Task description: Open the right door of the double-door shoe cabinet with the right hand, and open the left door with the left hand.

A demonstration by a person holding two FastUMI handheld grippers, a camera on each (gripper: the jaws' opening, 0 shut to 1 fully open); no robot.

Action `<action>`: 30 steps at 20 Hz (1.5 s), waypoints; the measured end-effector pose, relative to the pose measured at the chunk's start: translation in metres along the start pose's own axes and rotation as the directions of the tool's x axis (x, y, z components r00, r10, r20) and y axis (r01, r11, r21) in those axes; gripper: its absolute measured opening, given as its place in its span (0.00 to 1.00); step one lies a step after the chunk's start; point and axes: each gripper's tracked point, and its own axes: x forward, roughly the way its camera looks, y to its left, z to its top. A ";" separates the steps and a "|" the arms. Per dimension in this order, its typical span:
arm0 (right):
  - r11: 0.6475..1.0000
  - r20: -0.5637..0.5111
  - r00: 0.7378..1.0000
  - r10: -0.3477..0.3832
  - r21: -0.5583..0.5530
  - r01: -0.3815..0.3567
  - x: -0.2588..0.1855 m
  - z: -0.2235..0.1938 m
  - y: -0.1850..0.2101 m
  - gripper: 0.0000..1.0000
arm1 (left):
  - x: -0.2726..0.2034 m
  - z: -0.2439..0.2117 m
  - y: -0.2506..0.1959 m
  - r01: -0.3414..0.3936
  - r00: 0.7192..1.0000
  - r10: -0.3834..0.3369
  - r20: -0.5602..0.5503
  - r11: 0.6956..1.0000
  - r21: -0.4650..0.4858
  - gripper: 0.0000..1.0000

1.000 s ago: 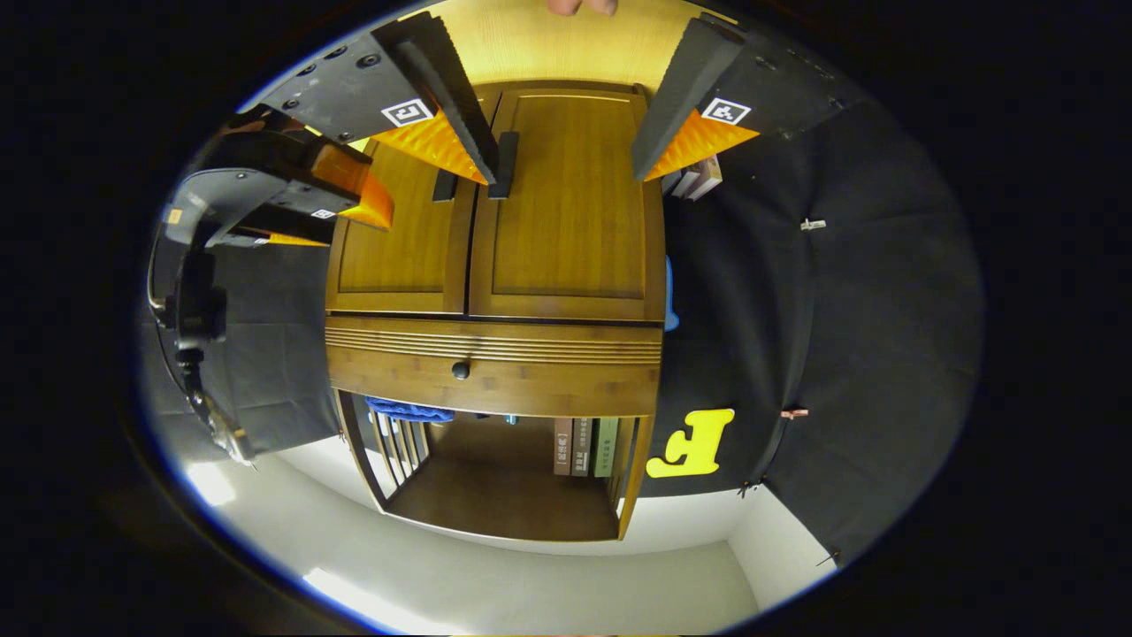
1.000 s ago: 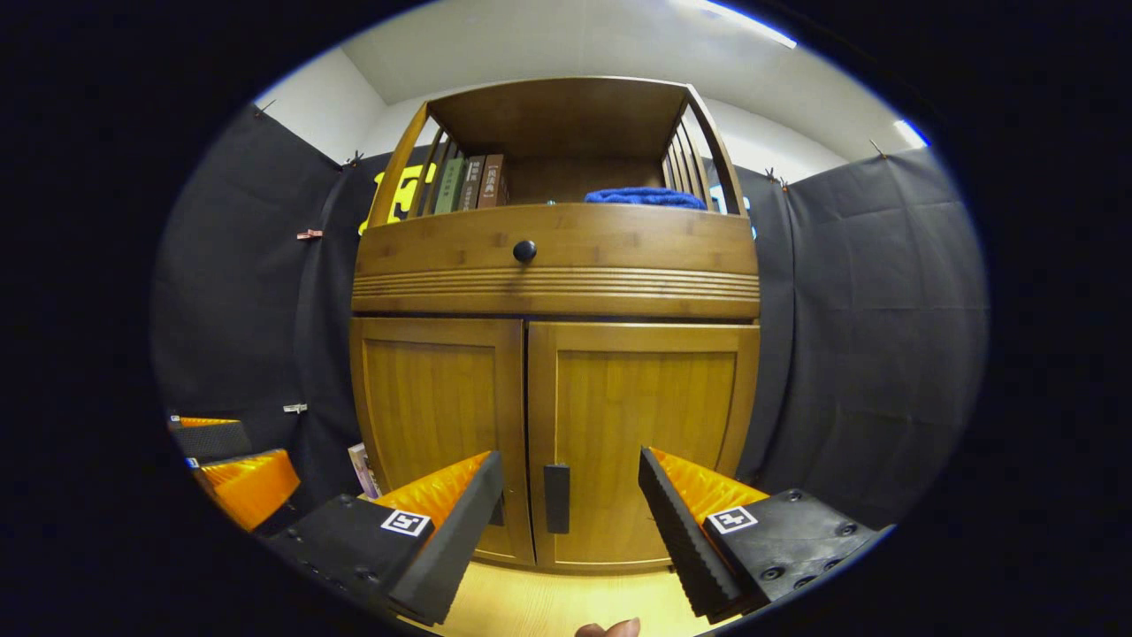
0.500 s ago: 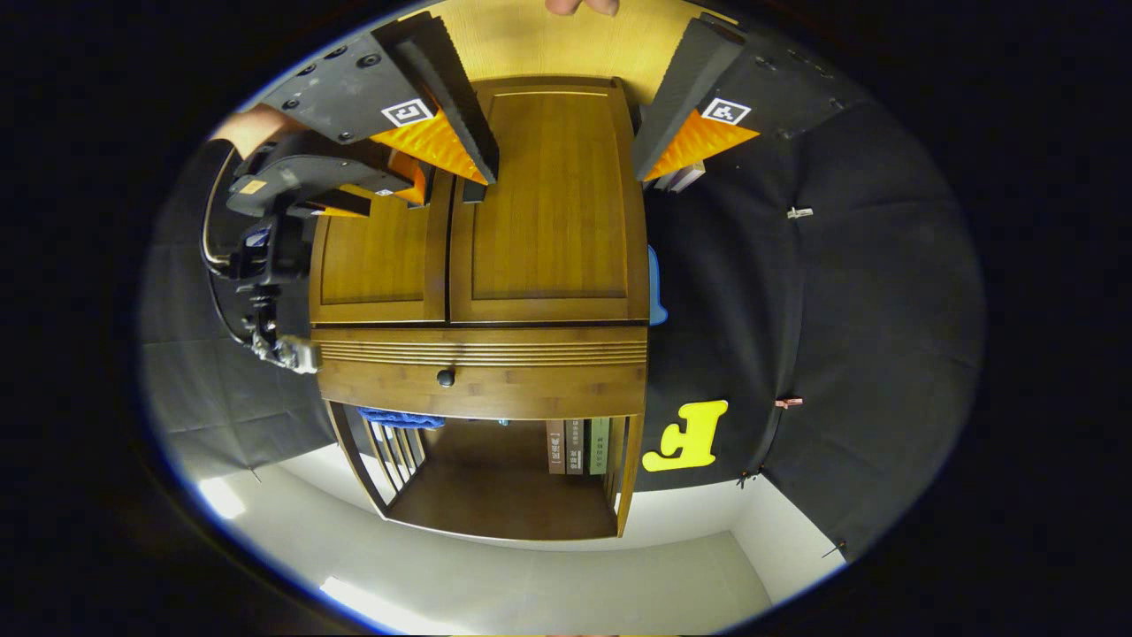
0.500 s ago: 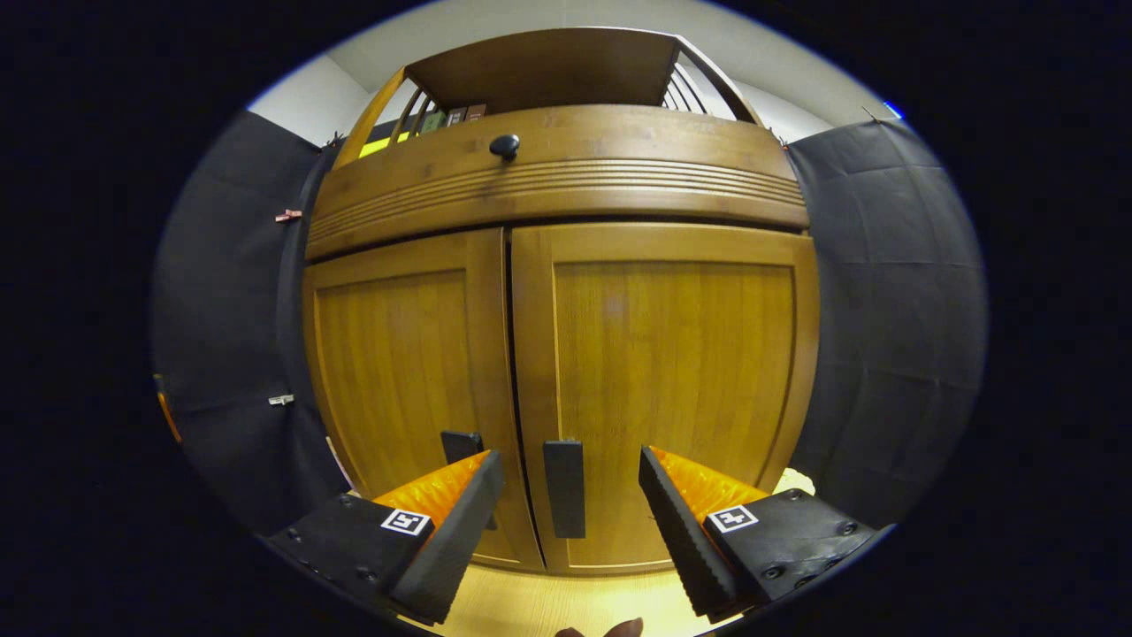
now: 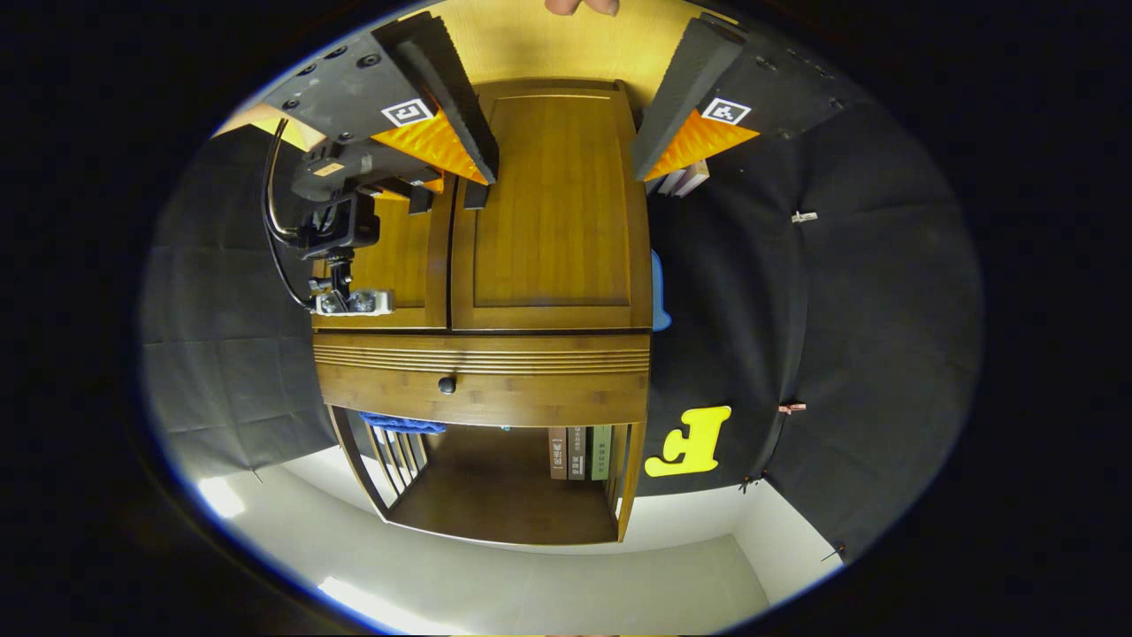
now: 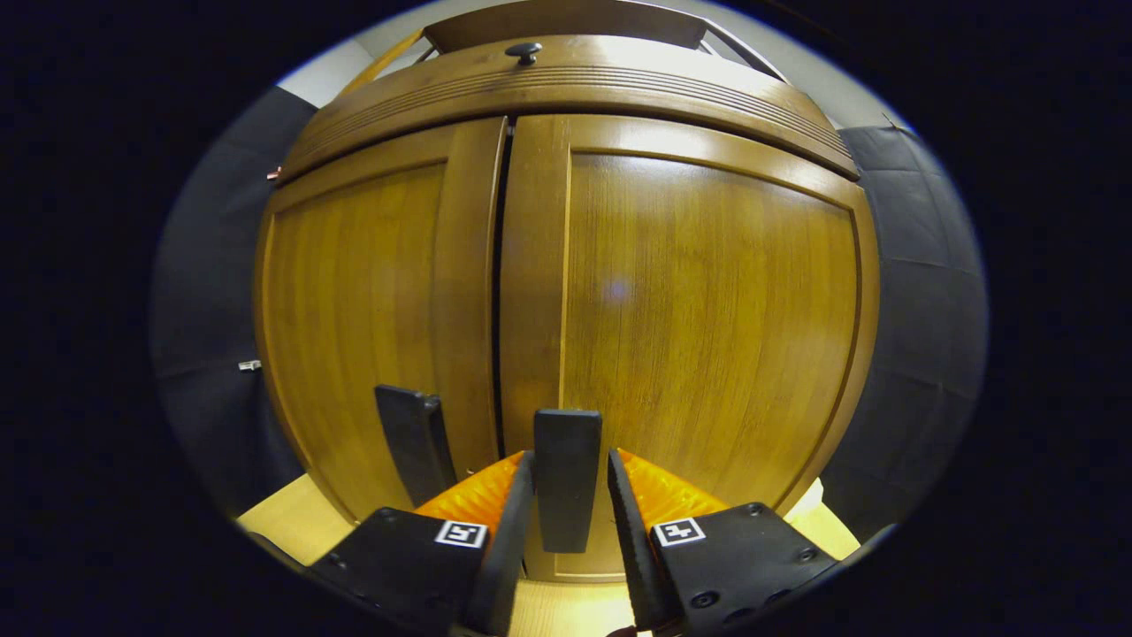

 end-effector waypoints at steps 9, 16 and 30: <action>0.998 -0.018 0.999 0.027 0.063 -0.026 -0.016 -0.004 0.001 0.23 | -0.023 -0.004 0.005 -0.026 0.999 0.025 -0.033 0.999 -0.025 0.93; 0.990 -0.001 0.992 0.126 0.066 -0.126 -0.091 -0.009 -0.021 0.23 | -0.041 0.003 -0.014 -0.015 1.000 0.015 -0.013 0.998 -0.058 0.94; 0.991 -0.022 0.993 0.116 0.063 -0.114 -0.192 -0.023 -0.112 0.23 | -0.015 0.007 -0.082 0.014 1.000 -0.013 0.010 0.999 -0.036 0.92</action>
